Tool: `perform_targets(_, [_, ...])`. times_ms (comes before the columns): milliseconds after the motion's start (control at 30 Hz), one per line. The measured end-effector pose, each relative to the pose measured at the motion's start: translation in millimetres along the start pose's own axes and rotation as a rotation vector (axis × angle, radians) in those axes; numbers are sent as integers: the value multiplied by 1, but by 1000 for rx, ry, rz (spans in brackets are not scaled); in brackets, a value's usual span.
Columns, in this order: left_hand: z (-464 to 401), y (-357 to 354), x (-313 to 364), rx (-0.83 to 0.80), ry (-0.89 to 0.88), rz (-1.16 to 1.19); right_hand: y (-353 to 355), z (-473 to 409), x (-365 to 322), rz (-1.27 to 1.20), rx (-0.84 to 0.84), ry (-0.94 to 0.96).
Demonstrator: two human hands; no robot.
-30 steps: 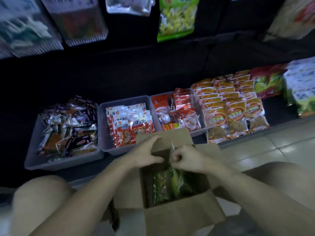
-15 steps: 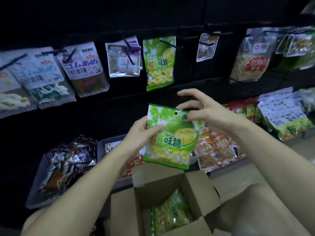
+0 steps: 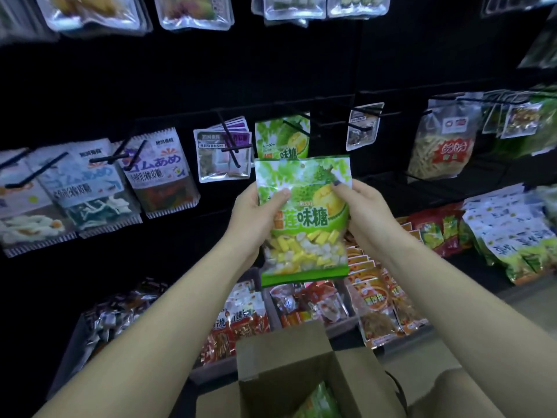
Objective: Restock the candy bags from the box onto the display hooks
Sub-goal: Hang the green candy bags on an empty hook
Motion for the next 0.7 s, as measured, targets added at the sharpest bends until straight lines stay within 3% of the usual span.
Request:
perform_targets(267, [-36, -26, 23, -1, -20, -43, 10, -37, -26, -100, 81, 61])
perform_targets(700, [-60, -39, 16, 34, 13, -87, 20, -55, -28, -78, 126, -29])
Point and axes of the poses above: each hand's wrist, its own z-axis away from the middle knuckle, its own y-axis out of the back of the hand, x = y × z, the point moved 3 cm from there along -z, towards the middle knuckle, and after that the axes turned 4 degrees about z, right-handed, at the moved point
